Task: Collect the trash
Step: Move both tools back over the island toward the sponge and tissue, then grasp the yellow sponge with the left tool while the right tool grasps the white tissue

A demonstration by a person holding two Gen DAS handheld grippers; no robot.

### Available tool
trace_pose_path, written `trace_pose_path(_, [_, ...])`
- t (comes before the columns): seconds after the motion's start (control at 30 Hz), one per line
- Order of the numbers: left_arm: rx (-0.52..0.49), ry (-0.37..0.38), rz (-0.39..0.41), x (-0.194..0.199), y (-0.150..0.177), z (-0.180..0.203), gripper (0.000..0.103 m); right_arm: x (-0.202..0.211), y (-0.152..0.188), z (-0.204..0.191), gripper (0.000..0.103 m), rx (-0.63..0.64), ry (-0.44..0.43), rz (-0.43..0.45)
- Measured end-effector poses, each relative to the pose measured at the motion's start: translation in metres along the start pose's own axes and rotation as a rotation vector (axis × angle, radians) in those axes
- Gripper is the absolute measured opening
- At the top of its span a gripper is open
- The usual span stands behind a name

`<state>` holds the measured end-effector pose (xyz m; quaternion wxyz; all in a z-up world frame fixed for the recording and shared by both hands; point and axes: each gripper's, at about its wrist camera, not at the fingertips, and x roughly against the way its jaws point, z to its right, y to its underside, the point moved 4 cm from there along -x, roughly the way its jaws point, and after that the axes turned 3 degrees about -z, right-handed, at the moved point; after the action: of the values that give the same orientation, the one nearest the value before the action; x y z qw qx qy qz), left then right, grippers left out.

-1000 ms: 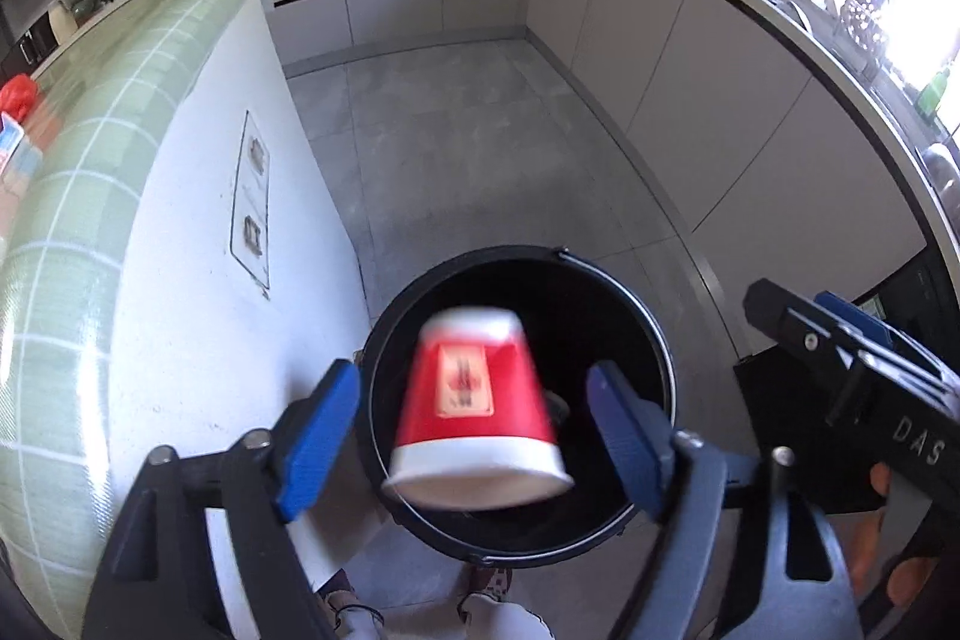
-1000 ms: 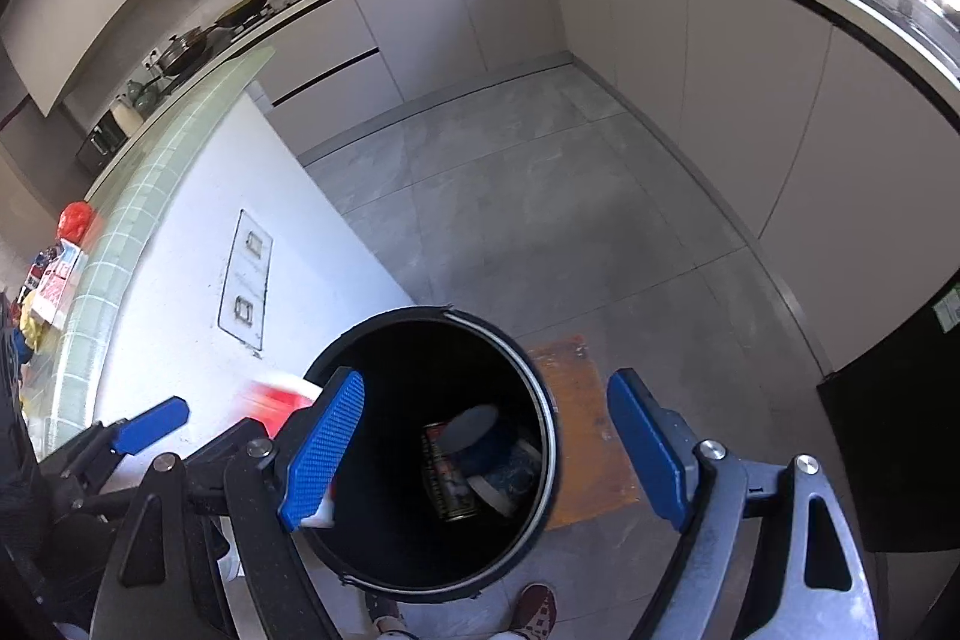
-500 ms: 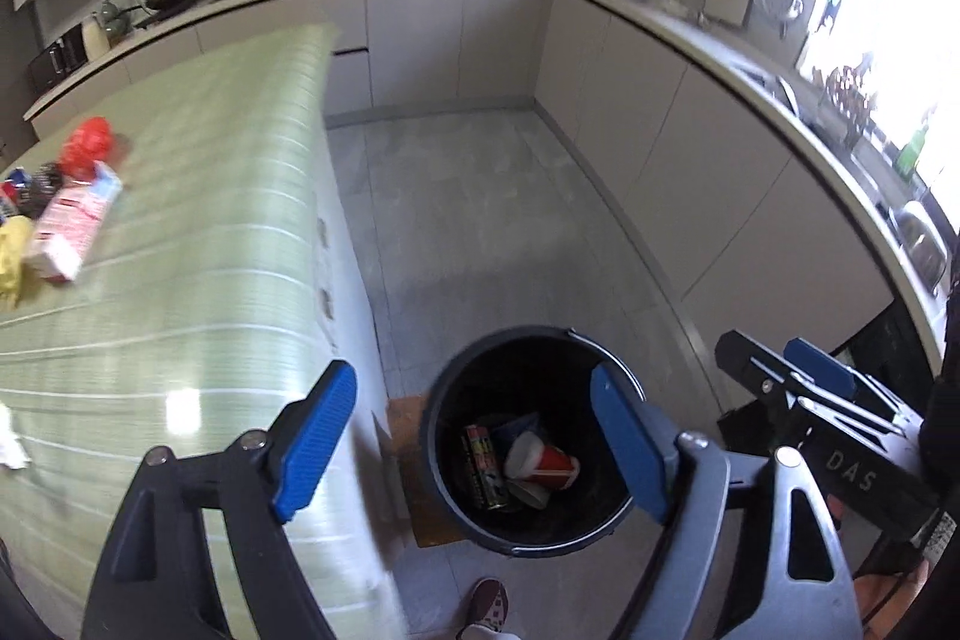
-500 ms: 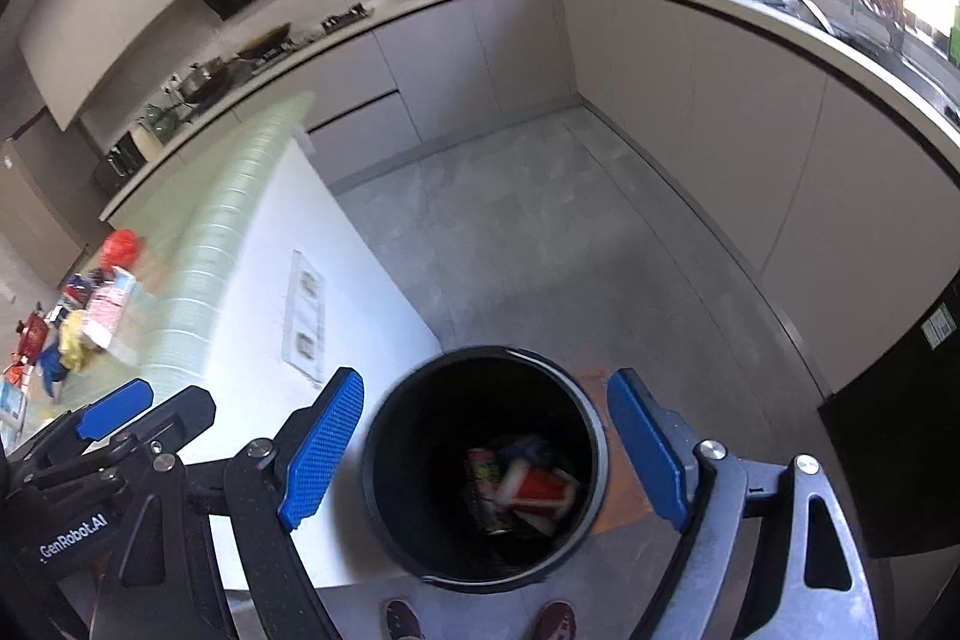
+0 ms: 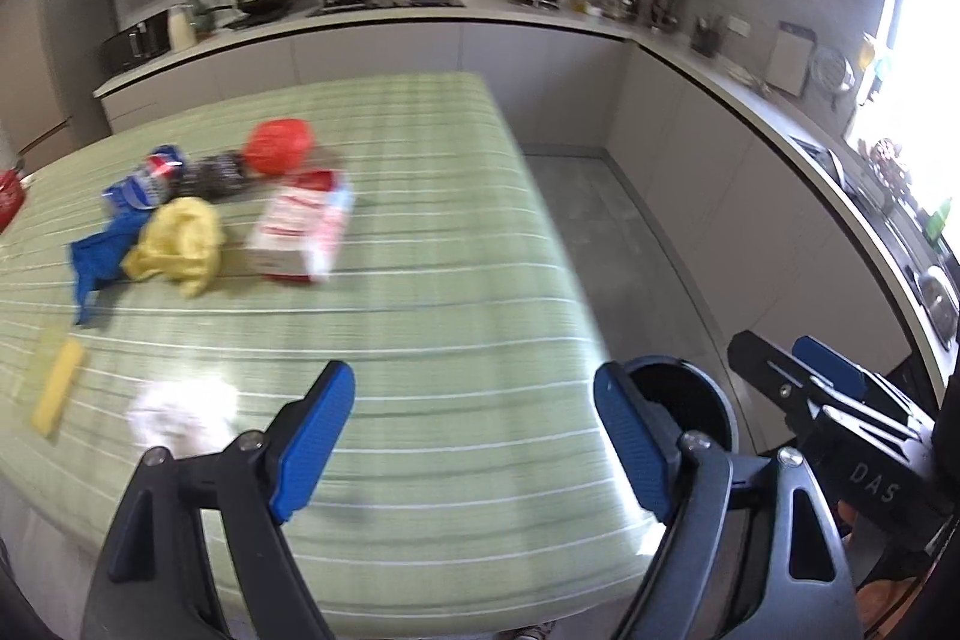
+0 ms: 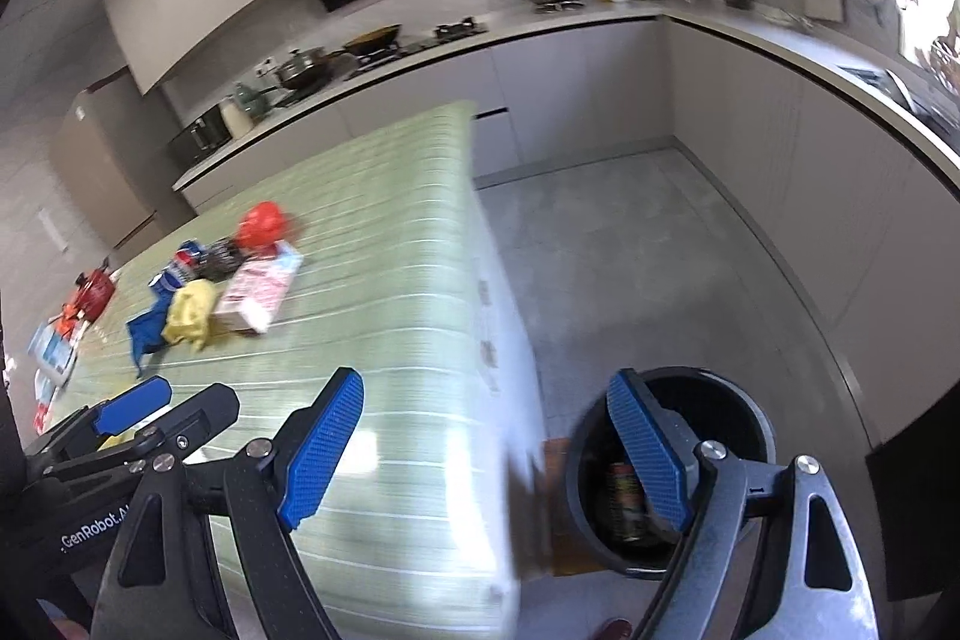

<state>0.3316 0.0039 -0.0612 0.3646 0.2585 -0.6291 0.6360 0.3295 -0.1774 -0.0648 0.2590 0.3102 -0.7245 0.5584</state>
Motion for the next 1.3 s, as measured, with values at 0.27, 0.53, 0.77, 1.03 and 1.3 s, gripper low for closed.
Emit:
trace_pose_path(0.27, [0.054,-0.065,0.023,0.006,0.001,-0.114,0.083,-0.024,0.017,-0.1,0.085,0.037,-0.039,-0.01])
trace_pose_path(0.53, [0.163,-0.163,0.021,0.015,0.014,-0.198,0.083,-0.051,0.032,-0.187,0.085,0.158,-0.141,-0.083])
trace_pose_path(0.77, [0.196,-0.253,-0.016,0.02,0.038,-0.239,0.083,-0.076,0.057,-0.234,0.086,0.224,-0.236,-0.153])
trace_pose_path(1.03, [0.199,-0.246,-0.026,0.022,0.047,-0.278,0.083,-0.097,0.075,-0.262,0.087,0.21,-0.205,-0.187])
trace_pose_path(1.3, [0.124,-0.184,-0.063,-0.001,0.041,-0.336,0.085,-0.124,0.086,-0.281,0.087,0.104,-0.085,-0.198])
